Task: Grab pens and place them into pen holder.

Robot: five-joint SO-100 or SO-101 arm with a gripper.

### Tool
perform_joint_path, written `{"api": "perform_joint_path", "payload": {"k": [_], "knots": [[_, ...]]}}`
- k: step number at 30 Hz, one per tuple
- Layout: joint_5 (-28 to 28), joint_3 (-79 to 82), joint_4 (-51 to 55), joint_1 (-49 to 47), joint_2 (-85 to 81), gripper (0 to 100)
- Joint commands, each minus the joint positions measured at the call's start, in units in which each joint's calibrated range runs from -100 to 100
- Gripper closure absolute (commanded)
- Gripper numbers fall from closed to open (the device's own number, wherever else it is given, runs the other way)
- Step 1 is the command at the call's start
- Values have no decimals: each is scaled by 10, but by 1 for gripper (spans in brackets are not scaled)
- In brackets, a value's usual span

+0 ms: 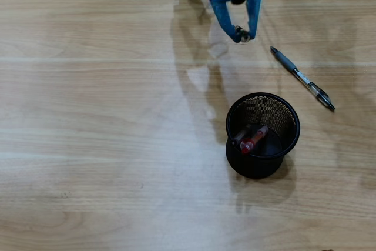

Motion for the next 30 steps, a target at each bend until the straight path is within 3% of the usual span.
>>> {"api": "perform_joint_path", "payload": {"k": [1,11,23,30], "knots": [[17,-70,-63,1,-32,98],[34,-104,-244,-9,-30,98],[46,-105,-260,-22,68,98],[53,-91,-323,-22,152,98]]}}
